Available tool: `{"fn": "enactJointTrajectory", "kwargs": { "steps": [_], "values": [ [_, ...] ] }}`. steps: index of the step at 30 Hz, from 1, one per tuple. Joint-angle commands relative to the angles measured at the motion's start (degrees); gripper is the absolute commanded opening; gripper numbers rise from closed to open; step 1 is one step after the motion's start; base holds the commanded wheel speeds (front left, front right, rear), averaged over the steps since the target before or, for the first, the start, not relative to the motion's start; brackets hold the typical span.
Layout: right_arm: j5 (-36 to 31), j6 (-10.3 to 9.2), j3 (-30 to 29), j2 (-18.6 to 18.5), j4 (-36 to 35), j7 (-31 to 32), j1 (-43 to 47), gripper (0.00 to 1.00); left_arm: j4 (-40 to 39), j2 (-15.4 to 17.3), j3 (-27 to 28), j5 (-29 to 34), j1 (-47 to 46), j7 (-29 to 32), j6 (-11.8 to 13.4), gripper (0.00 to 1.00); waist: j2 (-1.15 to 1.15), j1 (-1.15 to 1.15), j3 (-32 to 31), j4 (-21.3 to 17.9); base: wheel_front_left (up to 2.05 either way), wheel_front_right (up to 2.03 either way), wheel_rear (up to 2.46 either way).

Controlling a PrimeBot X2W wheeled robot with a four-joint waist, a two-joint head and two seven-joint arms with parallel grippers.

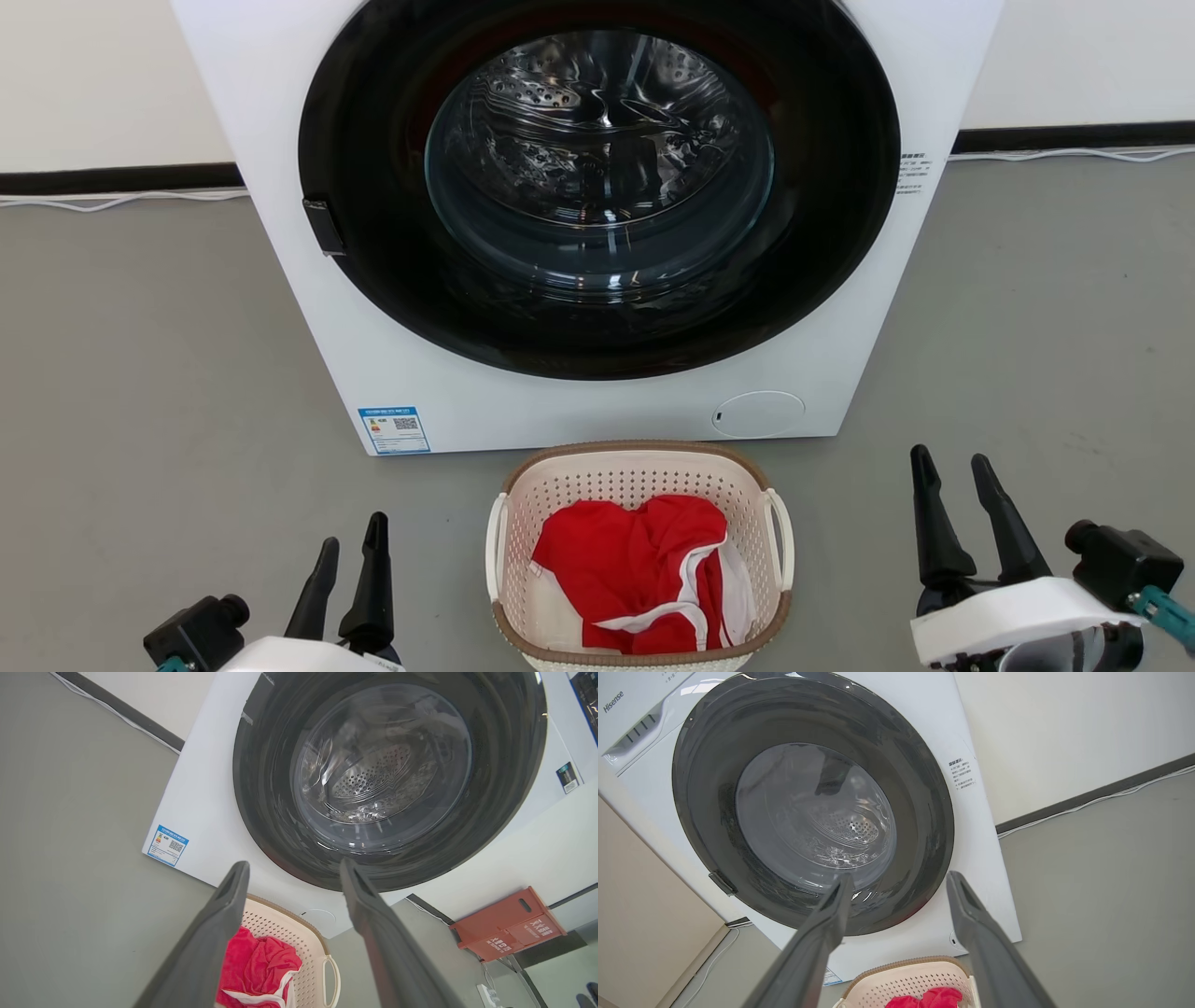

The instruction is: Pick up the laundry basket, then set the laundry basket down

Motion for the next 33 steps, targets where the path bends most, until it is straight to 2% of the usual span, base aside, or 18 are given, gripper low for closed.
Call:
{"fn": "enactJointTrajectory", "kwargs": {
  "steps": [1, 14, 33],
  "values": [
    [-2.02, 0.3, 1.28, -0.62, -1.88, -1.03, -0.69, 1.0, -1.86, 0.51, 0.92, 1.64, -0.44, -0.81, 0.32, 1.0, 0.0, 0.0, -0.02, -0.02, 0.0, 0.0, 0.0],
    [-12.92, 0.35, 1.78, -0.66, -2.67, -3.38, -0.07, 1.0, -2.4, 0.62, 0.61, 11.27, 0.33, -3.2, 0.63, 1.0, 0.0, 0.0, 0.19, -0.3, 0.0, 0.0, 0.0],
    [-26.72, 0.41, 1.76, -0.74, -3.2, -6.58, 0.36, 1.0, -1.96, 0.77, 2.45, 24.49, 0.05, -6.45, -0.2, 1.0, 0.0, 0.0, 0.53, -0.78, 0.0, 0.0, 0.0]
  ]
}}
